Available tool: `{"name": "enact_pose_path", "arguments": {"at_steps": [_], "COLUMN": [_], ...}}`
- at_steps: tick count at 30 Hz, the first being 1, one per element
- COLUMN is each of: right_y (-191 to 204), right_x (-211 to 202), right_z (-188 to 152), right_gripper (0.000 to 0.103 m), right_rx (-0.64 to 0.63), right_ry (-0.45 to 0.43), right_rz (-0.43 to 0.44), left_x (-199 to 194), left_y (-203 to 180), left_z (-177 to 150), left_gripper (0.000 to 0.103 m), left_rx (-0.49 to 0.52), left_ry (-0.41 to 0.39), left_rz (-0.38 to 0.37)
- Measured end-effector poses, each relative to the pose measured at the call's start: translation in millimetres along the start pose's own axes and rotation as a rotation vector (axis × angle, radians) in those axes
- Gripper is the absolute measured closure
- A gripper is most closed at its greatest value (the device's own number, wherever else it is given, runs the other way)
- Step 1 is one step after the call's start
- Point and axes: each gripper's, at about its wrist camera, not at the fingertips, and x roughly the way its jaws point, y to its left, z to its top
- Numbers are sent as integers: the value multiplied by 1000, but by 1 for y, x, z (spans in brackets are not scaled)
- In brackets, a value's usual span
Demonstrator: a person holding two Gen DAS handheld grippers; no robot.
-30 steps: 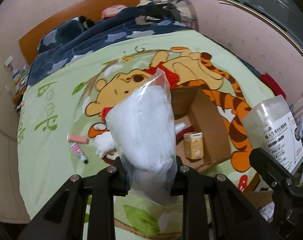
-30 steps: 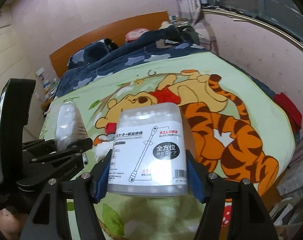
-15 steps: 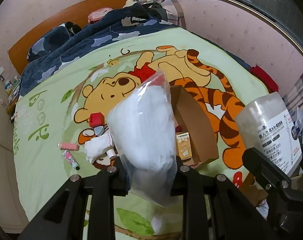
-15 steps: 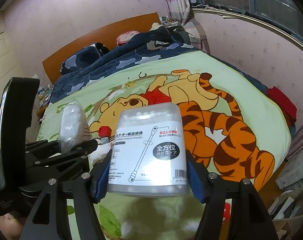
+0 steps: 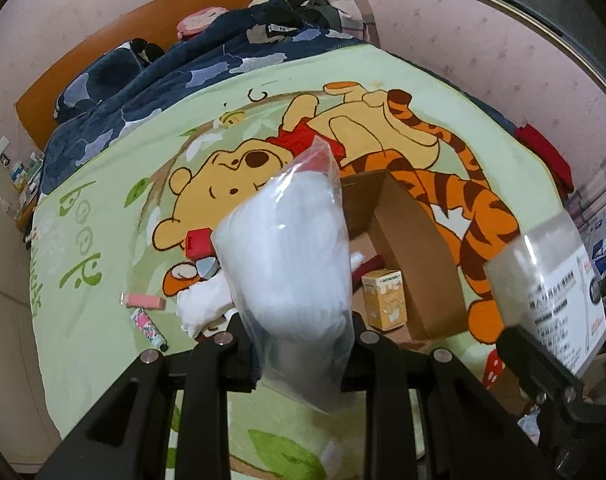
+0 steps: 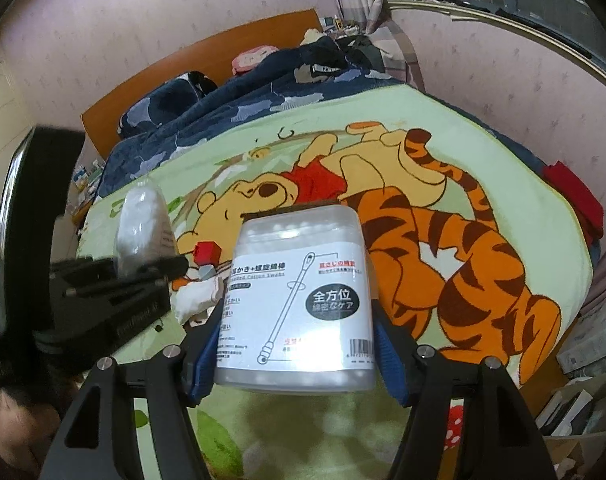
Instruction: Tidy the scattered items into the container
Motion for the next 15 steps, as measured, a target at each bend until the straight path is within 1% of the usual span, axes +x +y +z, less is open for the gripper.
{"name": "enact_pose_path", "arguments": {"at_steps": [5, 10, 15], "right_y": [-3, -6, -11], "right_x": [22, 43, 60], "right_z": [-2, -3, -3], "right_gripper": [36, 36, 36], "right_rx": [-4, -4, -3], "right_ry": [39, 79, 106], "right_rz": [-10, -16, -27], "left_x": [21, 39, 54], "left_y": [4, -4, -18], "left_z": [22, 44, 58], "left_gripper": [77, 77, 77], "left_rx": [3, 27, 56], "left_ry": [19, 28, 36], "left_rz": [-26, -38, -40]}}
